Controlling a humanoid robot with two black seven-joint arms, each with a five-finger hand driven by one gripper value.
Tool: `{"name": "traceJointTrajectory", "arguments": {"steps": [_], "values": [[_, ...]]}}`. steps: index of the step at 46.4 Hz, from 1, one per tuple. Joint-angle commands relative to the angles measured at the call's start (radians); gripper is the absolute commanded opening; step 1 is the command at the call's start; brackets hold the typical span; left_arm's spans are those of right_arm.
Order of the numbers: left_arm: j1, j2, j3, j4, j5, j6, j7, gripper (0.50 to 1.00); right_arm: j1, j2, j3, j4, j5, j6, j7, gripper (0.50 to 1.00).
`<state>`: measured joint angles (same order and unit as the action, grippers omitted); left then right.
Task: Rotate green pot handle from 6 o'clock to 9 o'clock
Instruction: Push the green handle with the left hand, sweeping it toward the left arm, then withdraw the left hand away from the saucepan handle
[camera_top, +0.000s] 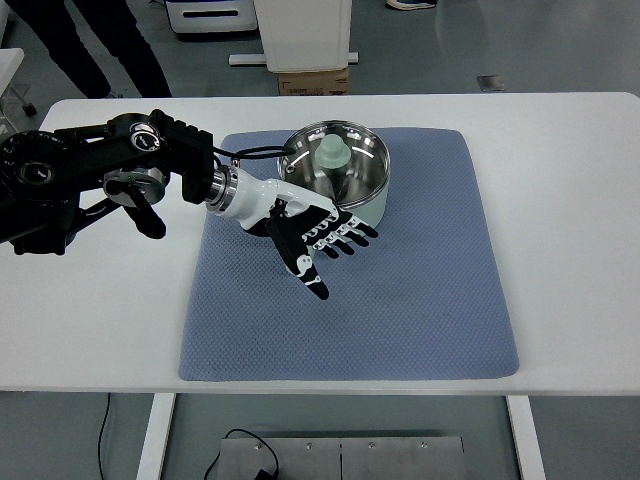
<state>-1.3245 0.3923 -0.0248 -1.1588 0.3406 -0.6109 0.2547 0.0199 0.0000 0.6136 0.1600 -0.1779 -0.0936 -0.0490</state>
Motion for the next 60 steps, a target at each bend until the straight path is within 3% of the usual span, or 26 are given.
{"name": "traceJointTrajectory", "arguments": {"steps": [1,60], "values": [[-0.001,0.01,0.003,-0.019,0.0,0.0,0.0,1.0,0.0,0.0,0.0,0.0,0.0,0.0,0.0,1.0],[0.001,0.184,0.065,-0.001,0.077,0.0,0.0,1.0,0.0,0.0,0.0,0.0,0.0,0.0,0.0,1.0]]}}
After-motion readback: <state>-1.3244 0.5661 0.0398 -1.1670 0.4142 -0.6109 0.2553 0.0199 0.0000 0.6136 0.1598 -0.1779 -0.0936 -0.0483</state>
